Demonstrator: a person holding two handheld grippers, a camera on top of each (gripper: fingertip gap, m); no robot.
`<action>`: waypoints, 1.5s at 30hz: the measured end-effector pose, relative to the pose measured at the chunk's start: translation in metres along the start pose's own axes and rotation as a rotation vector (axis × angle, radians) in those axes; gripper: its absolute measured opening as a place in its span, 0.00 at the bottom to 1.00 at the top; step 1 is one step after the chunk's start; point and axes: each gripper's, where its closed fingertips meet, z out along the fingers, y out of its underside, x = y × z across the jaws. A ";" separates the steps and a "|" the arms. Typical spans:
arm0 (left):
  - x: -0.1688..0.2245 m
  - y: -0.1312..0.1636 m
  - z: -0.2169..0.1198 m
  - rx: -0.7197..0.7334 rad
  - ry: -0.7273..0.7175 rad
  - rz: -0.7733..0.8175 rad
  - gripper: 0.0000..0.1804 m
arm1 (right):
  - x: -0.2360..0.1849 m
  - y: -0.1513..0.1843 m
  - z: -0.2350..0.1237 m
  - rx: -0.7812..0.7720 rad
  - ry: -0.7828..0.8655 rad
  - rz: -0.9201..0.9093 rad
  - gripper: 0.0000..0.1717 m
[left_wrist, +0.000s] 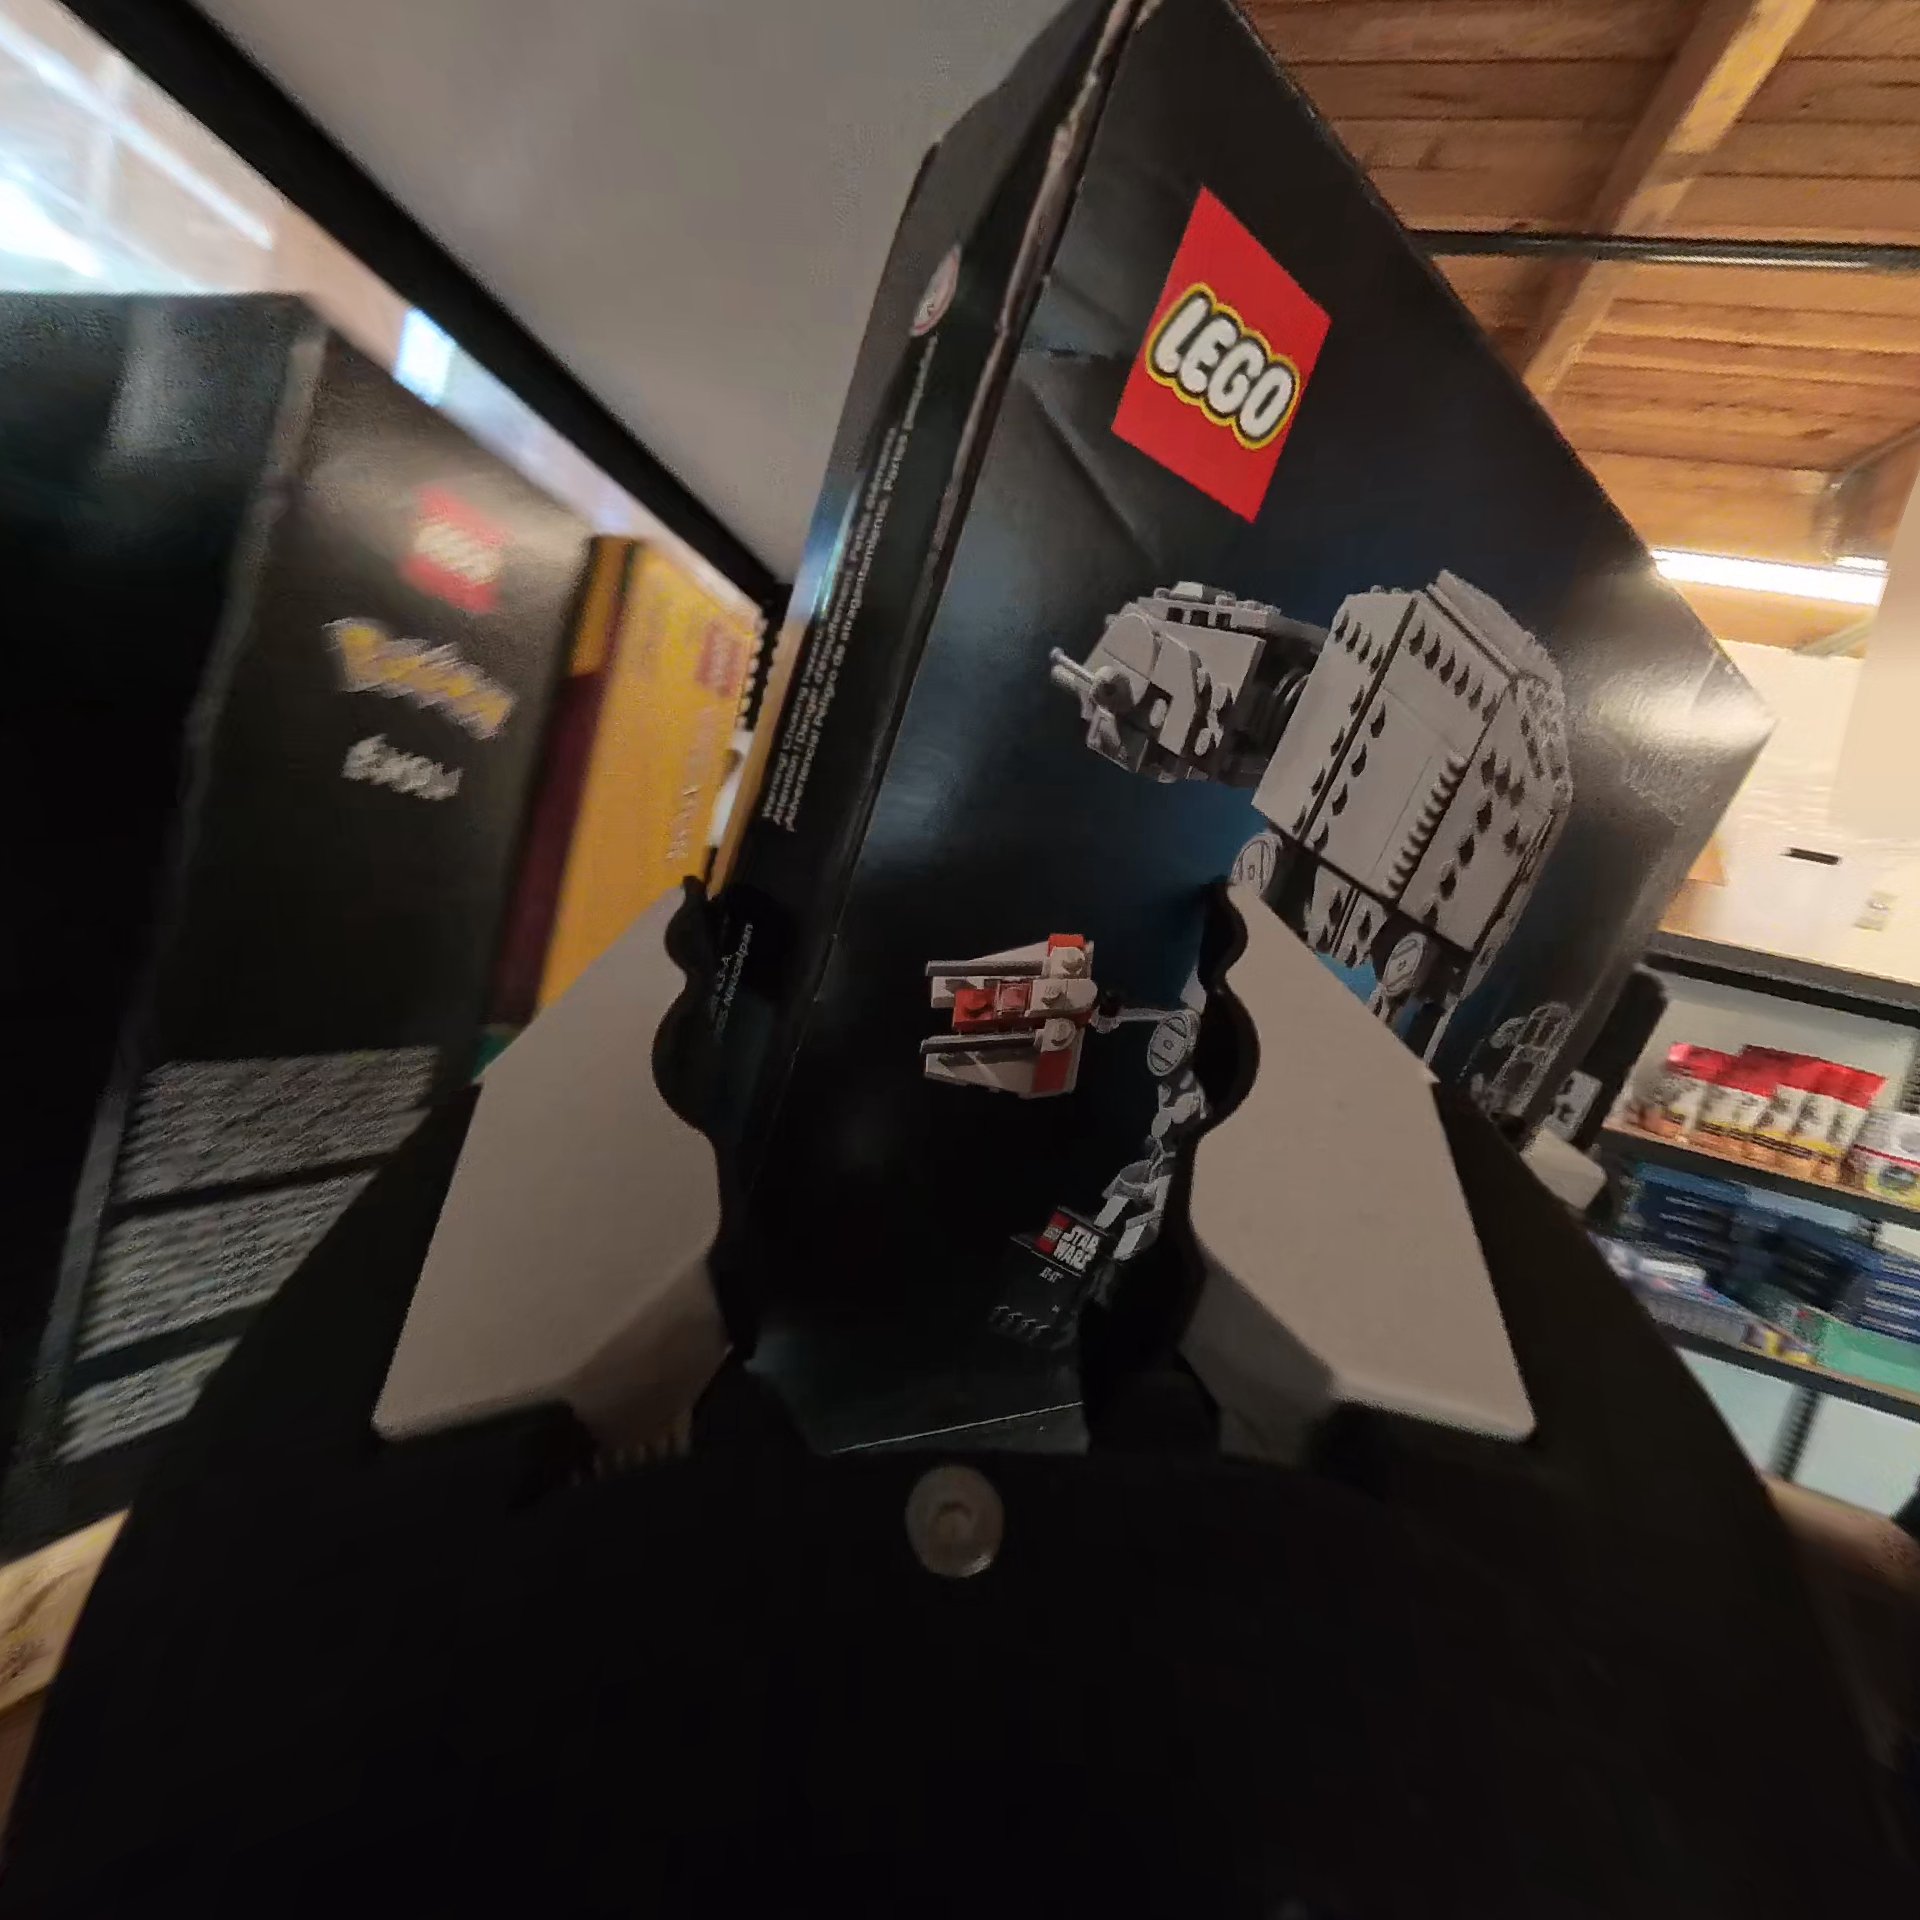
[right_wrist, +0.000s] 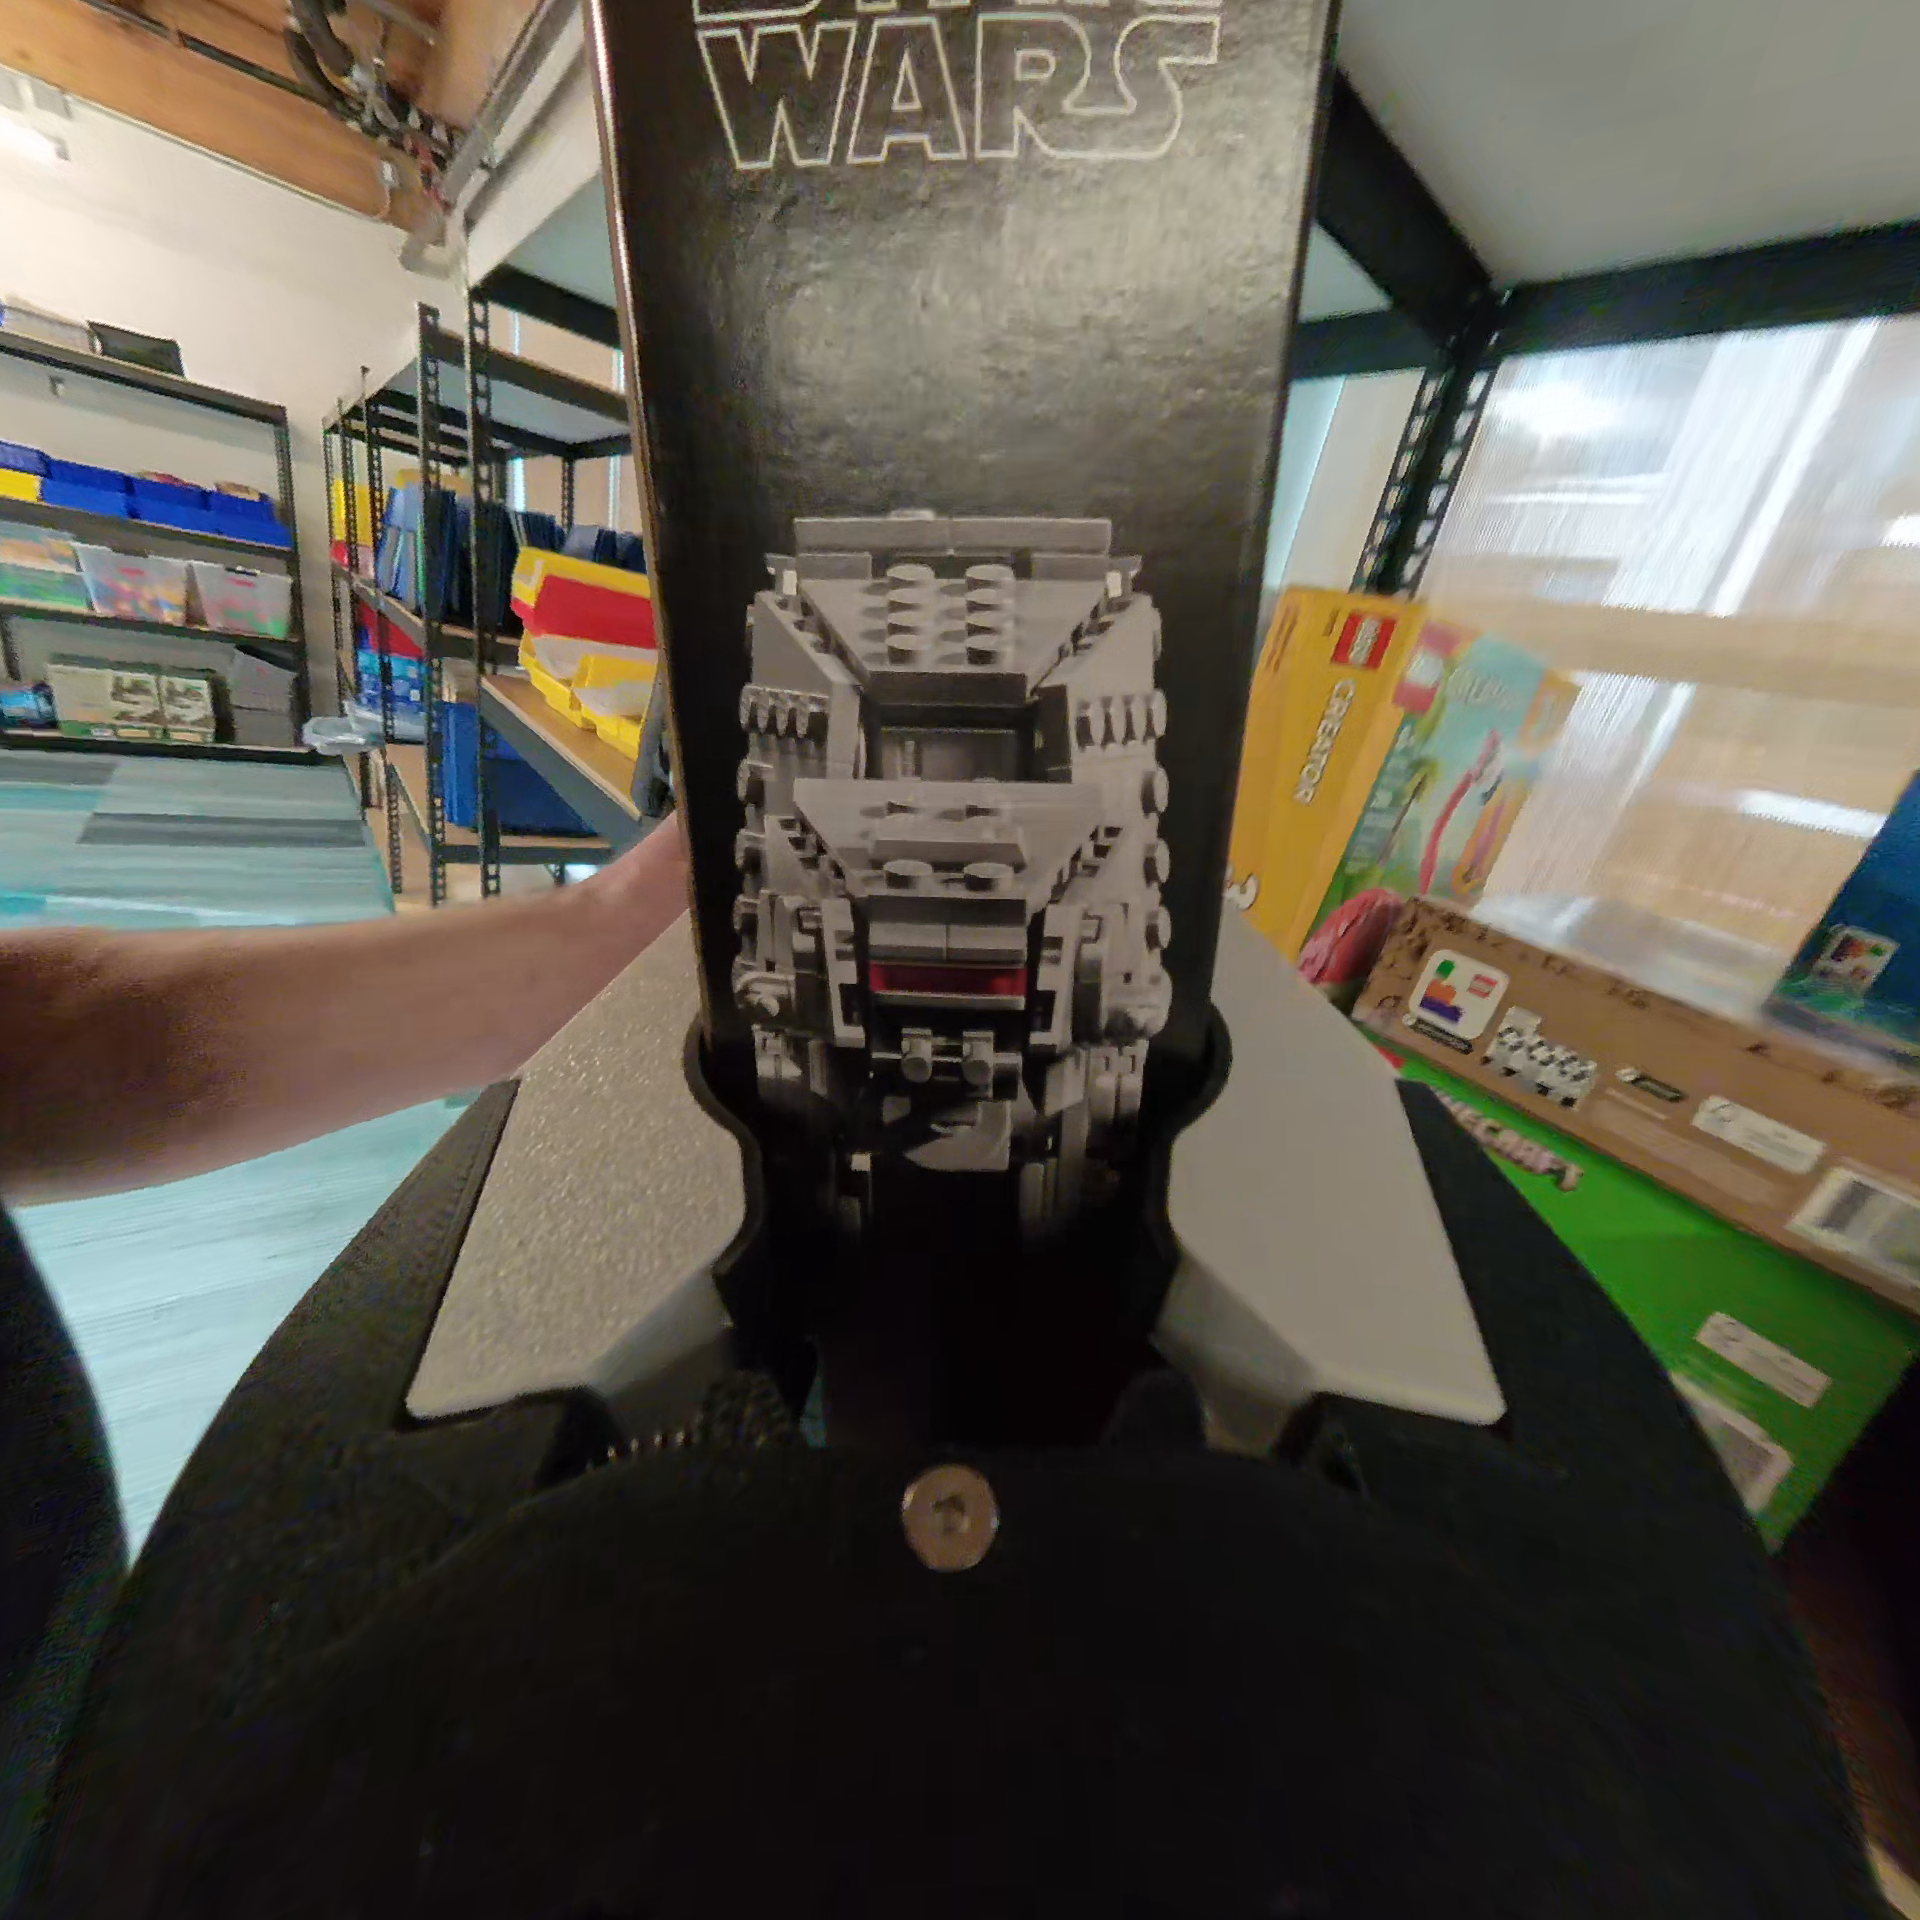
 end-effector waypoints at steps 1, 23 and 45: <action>0.013 -0.003 0.008 -0.003 0.020 0.012 0.51 | -0.002 -0.009 -0.010 0.015 0.009 -0.010 0.47; 0.007 0.021 0.192 -0.215 0.055 0.063 0.58 | 0.116 -0.040 -0.072 0.149 0.228 0.126 0.47; -0.033 -0.011 0.205 -0.215 -0.209 0.290 0.58 | 0.155 -0.017 -0.029 0.345 0.203 0.299 0.46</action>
